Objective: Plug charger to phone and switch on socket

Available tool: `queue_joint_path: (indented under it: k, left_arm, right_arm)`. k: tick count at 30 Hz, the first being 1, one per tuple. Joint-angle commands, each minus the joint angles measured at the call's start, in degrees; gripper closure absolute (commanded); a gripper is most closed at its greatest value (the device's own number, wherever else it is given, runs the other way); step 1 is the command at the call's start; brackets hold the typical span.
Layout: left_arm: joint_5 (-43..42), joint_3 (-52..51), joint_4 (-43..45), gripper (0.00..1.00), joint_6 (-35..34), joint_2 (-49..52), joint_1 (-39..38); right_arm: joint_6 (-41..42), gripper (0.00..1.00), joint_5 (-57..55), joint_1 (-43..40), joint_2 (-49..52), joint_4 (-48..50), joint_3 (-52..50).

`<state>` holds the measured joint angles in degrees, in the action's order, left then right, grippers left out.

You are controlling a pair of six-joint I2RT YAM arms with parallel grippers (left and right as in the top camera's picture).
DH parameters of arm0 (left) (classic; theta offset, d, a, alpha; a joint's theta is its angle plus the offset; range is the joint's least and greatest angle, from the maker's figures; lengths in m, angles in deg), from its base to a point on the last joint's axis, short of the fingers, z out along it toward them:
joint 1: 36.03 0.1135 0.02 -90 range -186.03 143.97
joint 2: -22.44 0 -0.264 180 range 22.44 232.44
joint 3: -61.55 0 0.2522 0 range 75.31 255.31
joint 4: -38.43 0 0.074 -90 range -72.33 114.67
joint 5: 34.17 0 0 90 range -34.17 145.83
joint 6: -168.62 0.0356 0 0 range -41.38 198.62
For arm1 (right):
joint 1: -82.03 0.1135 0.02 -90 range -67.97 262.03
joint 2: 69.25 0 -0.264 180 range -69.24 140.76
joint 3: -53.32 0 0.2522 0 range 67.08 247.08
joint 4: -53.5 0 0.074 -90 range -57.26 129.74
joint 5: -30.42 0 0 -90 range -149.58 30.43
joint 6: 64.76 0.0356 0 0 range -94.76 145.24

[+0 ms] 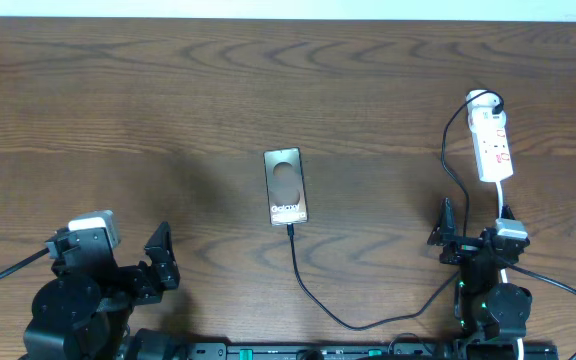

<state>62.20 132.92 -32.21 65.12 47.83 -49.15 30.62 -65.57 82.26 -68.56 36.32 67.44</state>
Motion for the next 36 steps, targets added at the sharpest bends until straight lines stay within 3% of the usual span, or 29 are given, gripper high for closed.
queue_joint_path:
  k: [1, 9, 17, 24, 36]
  left_arm:
    - [0.35, 0.39, -0.33, 0.07, 0.15, -0.74, 0.22]
    - [-0.96, -1.03, -3.28, 0.07, 0.13, -5.64, 4.22]
    - [-2.69, -9.77, -0.09, 0.07, 0.17, -15.02, 7.21]
    - [-4.90, -21.24, 11.45, 0.07, 0.17, -19.82, 7.50]
    - [-12.39, -45.59, 40.72, 0.07, 0.20, -25.31, 9.01]
  right_arm:
    - [-0.76, 0.01, 0.37, 0.57, -0.42, -0.26, -0.09]
    - [-0.76, 0.01, 0.37, 0.57, -0.42, -0.26, -0.07]
    - [-0.76, 0.01, 0.37, 0.57, -0.42, -0.26, -0.07]
    - [-0.76, 0.01, 0.37, 0.57, -0.42, -0.26, -0.07]
    - [-0.76, 0.01, 0.37, 0.57, -0.42, -0.26, -0.07]
